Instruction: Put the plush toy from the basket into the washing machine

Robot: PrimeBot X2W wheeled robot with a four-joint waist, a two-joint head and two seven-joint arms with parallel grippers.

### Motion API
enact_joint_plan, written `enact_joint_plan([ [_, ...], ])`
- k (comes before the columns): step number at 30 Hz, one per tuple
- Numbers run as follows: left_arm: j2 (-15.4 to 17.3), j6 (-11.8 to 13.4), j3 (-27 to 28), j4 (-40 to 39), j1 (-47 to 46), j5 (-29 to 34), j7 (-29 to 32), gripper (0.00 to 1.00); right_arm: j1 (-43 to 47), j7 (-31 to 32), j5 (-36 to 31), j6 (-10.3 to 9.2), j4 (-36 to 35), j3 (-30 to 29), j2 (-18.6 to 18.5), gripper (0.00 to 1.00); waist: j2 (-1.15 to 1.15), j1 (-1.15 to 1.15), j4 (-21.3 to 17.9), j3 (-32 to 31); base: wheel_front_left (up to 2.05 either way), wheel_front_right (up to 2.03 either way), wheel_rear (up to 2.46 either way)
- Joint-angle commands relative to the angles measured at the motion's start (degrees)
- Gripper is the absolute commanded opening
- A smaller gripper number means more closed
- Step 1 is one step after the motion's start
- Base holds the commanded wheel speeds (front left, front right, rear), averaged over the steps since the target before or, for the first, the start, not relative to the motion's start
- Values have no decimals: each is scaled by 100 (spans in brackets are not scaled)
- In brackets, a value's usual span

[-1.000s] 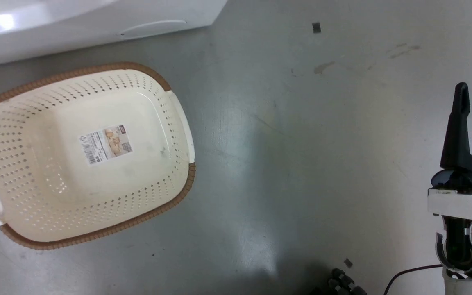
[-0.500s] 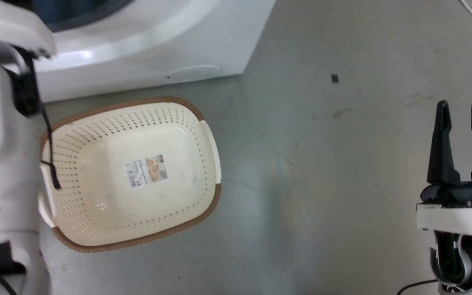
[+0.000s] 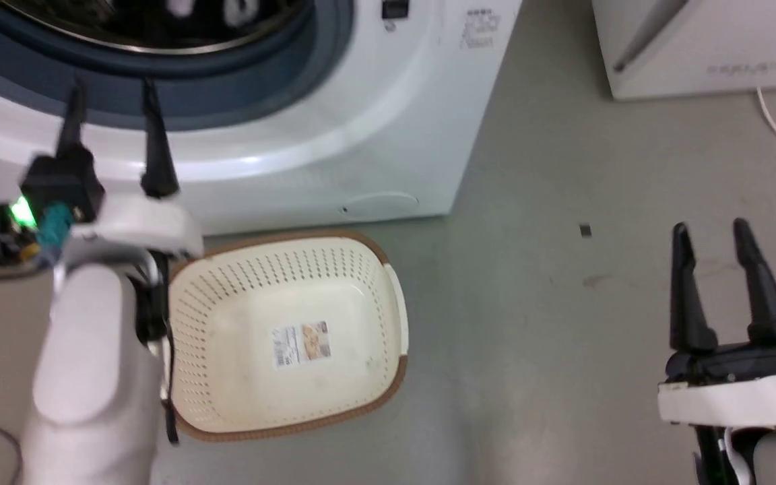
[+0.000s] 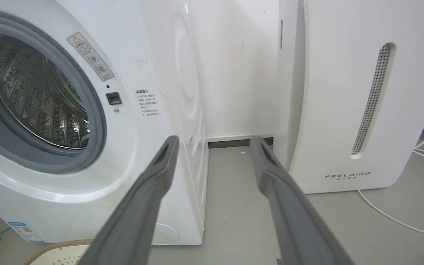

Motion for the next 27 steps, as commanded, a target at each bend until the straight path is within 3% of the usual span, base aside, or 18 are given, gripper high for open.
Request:
enact_joint_plan([
  [1, -77, -48, -3, -166, 306, 32, -29, 100, 129, -25, -91, -4, 21, 14, 1, 100, 0, 0, 207, -368, 0, 0, 0],
  [11, -457, -289, -15, -909, 1822, 113, -29, 100, 515, -25, -394, -4, 145, -19, 1, 100, 0, 0, 447, -1050, 0, 0, 0],
  [27, -696, -319, -22, -1153, 3268, 302, -29, 100, 1146, -25, -503, -4, 330, -117, 1, 100, 0, 0, 745, -1743, 0, 0, 0],
])
